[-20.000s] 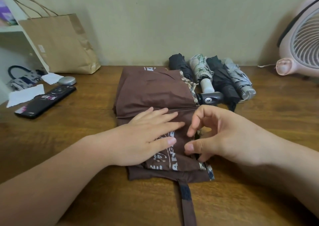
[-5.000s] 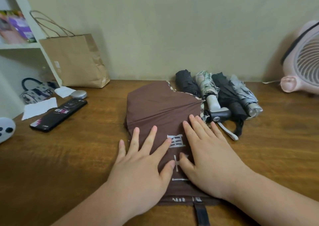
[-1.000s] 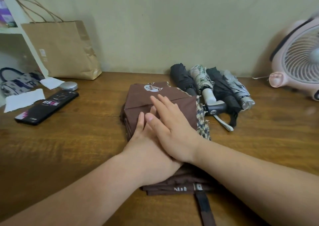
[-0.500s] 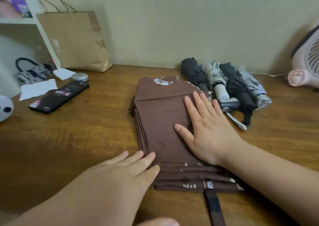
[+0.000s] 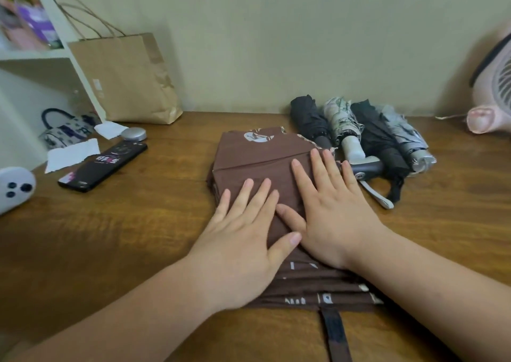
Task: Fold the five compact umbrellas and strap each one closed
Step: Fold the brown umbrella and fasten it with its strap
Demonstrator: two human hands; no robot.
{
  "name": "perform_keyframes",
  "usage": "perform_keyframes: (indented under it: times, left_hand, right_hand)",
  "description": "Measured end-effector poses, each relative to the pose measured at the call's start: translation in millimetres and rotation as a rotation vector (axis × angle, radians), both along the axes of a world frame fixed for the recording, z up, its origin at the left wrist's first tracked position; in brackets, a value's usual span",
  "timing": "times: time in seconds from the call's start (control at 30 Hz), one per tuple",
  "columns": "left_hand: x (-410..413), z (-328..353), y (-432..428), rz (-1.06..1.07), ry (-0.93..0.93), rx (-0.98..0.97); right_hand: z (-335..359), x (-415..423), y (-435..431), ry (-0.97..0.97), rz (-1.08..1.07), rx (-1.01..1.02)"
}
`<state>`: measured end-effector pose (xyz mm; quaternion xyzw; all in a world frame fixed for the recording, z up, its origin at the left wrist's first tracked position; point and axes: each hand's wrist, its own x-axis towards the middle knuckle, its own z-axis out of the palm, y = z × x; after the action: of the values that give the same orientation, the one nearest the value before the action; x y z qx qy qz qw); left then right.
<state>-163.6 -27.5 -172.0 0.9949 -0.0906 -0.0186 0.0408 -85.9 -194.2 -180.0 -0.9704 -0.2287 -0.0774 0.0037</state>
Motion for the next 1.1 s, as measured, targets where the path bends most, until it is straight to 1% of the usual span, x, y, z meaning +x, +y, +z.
perform_keyframes:
  times: [0.1,0.2,0.23,0.3,0.37,0.43,0.5,0.53,0.6,0.67,0.83,0.9,0.93,1.03,1.1]
  left_hand:
    - [-7.9,-0.7,2.8,-0.017,0.035,0.073]
    - [-8.9,1.2,1.4,-0.041,0.012,0.016]
    - [-8.4,1.1,2.3,-0.041,0.009,-0.001]
    - [-7.0,-0.3,4.1,-0.05,0.006,-0.018]
    - [-6.3,-0.7,4.5,-0.058,0.024,-0.03]
    - [-6.6,0.6,5.0,-0.057,0.052,-0.043]
    - [-7.3,1.3,5.2,-0.058,0.065,-0.06]
    - [-7.1,1.2,5.2,-0.062,0.066,-0.064]
    - [-4.9,-0.6,5.5,-0.073,0.057,-0.068]
    - [-2.2,-2.5,6.0,-0.077,0.048,-0.084]
    - [0.9,-6.3,7.0,-0.083,0.039,-0.102]
    - [1.6,-5.7,7.2,-0.085,0.051,-0.098]
    - [1.9,-5.5,7.5,-0.085,0.055,-0.098]
    - [2.0,-7.0,7.4,-0.089,0.033,-0.108]
    - [1.0,-8.4,7.3,-0.084,0.018,-0.117]
  right_hand:
    - [0.7,-2.7,-0.2,-0.021,-0.015,0.02]
    - [17.5,-2.3,-3.7,-0.022,-0.006,0.062]
    - [28.9,3.3,-5.2,-0.028,-0.004,0.121]
    - [58.2,23.0,-5.0,-0.013,-0.036,0.357]
    - [86.6,55.6,0.9,0.134,-0.115,0.647]
    - [101.7,97.4,8.2,0.297,-0.21,0.789]
    - [105.9,132.2,16.6,0.497,-0.306,0.846]
    - [106.2,141.3,20.9,0.587,-0.346,0.847]
    - [105.9,154.0,27.8,0.698,-0.383,0.8]
    - [108.8,161.3,35.1,0.751,-0.373,0.797]
    - [119.0,172.4,47.0,0.892,-0.343,0.956]
    - [123.0,173.2,49.5,0.957,-0.296,1.007]
    - [124.7,173.7,51.2,0.977,-0.26,1.068]
    - [134.0,167.3,56.7,0.948,-0.147,1.286]
    - [140.8,158.0,56.7,0.929,-0.11,1.32]
